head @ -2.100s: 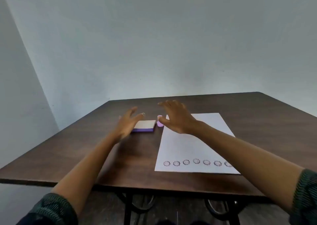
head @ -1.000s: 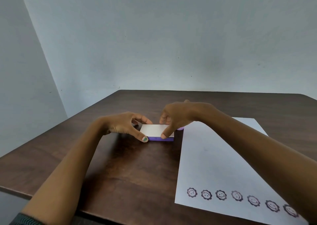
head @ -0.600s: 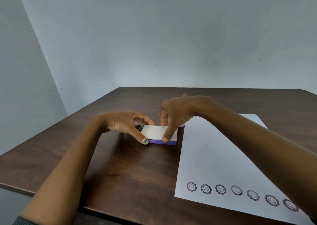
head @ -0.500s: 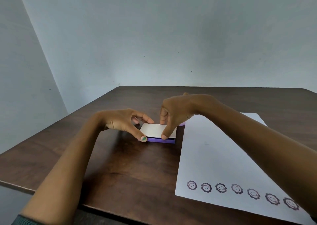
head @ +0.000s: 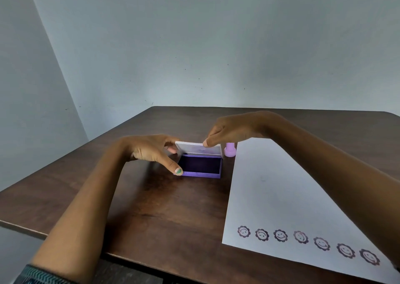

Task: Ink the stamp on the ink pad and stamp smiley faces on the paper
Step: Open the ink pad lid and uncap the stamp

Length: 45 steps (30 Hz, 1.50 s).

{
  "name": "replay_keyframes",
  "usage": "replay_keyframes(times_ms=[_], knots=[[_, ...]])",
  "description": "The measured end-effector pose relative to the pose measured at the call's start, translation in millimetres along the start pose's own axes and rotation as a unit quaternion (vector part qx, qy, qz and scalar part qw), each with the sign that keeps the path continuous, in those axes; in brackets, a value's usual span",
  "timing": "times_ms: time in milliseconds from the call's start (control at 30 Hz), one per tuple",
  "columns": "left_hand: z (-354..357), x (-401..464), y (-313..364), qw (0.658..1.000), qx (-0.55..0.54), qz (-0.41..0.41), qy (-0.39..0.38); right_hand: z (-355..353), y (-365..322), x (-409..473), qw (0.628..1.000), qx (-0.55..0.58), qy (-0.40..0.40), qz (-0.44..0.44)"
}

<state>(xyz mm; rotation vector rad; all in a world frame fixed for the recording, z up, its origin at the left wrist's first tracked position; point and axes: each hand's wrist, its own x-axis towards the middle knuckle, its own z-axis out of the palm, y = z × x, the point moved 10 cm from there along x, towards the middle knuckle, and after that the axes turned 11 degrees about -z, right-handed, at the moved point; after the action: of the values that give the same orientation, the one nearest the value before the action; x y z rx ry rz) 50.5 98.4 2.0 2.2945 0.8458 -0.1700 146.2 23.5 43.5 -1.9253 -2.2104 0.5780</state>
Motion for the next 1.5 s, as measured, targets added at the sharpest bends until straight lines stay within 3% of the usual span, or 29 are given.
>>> replay_keyframes(times_ms=[167, 400, 633, 1033, 1267, 1500], knots=[[2.7, -0.1, 2.5, 1.0, -0.011, 0.01, -0.014, -19.0, -4.7, 2.4, 0.993, 0.011, 0.101, -0.063], [0.7, -1.6, 2.2, 1.0, -0.021, 0.01, -0.004, -26.5, 7.3, 10.3, 0.974, -0.06, 0.21, -0.066], [1.3, -2.3, 0.4, 1.0, -0.012, 0.005, -0.006, -19.0, 21.6, 18.7, 0.969, -0.145, 0.195, -0.041], [0.2, 0.2, -5.2, 0.999, 0.024, -0.028, 0.0, -13.6, 29.0, 23.7, 0.974, -0.143, 0.175, -0.034], [-0.2, -0.6, -5.8, 0.999, 0.015, -0.038, 0.007, -18.3, 29.9, 17.3, 0.978, -0.114, 0.171, -0.031], [1.7, -1.0, -2.9, 0.998, 0.03, -0.046, 0.008, -26.9, 35.3, 6.9, 0.989, -0.005, 0.143, -0.038]])
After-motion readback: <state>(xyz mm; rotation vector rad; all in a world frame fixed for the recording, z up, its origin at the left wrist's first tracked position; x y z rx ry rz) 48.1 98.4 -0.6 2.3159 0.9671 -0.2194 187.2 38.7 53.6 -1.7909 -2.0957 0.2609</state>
